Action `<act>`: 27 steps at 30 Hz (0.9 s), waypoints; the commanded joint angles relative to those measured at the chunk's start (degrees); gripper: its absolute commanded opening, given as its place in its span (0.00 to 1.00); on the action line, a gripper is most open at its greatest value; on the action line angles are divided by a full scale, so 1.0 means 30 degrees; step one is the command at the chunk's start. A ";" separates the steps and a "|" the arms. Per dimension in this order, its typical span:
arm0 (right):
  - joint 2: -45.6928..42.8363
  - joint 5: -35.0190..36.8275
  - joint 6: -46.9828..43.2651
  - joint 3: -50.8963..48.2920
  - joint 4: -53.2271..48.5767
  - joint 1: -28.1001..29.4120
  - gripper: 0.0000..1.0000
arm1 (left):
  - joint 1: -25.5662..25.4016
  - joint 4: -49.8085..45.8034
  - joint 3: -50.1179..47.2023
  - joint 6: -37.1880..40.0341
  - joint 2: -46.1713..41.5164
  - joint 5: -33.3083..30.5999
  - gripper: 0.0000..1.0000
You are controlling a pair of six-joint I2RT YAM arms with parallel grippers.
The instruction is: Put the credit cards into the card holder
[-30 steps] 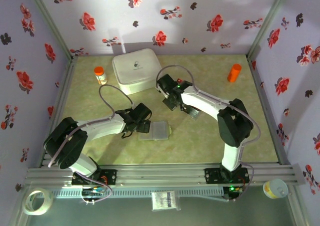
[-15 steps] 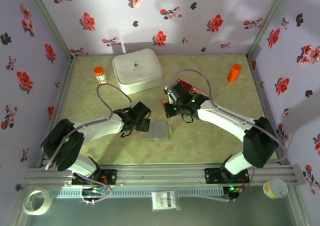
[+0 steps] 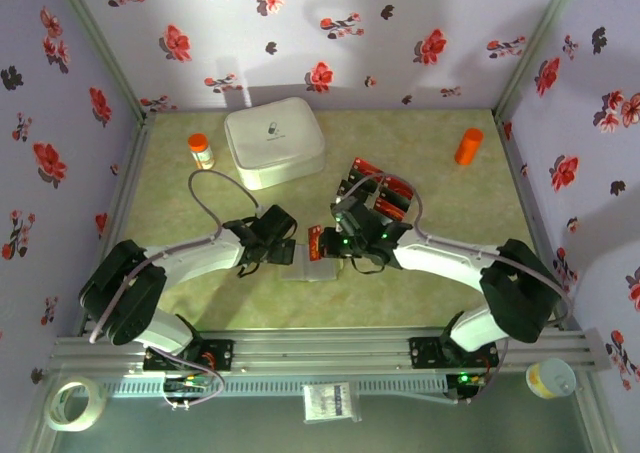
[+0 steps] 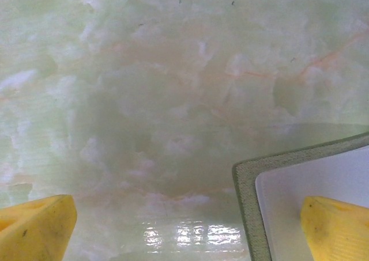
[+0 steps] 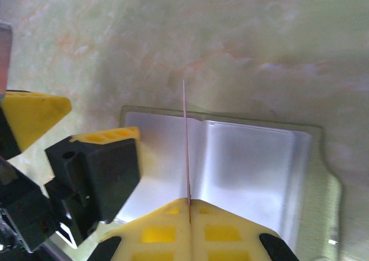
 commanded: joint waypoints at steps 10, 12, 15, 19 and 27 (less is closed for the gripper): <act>0.2253 -0.0510 0.2033 -0.0693 0.3307 0.0775 0.00 | 0.0470 -0.0493 0.0102 0.0371 -0.0687 -0.0625 1.00; 0.2473 -0.0496 0.2121 -0.0790 0.3497 0.0793 0.00 | 0.0469 -0.0578 0.0182 0.0304 -0.0875 -0.0525 1.00; 0.2657 -0.0510 0.2273 -0.0969 0.3865 0.0784 0.00 | 0.0480 -0.0684 0.0187 0.0046 -0.1185 -0.0181 1.00; 0.2688 -0.0466 0.2464 -0.1136 0.4143 0.0780 0.00 | 0.0465 -0.0582 -0.0203 -0.0634 -0.1651 0.0529 1.00; 0.2446 -0.0487 0.2619 -0.1376 0.4381 0.0793 0.00 | 0.0001 0.0445 -0.1742 -0.1960 -0.2119 0.1324 1.00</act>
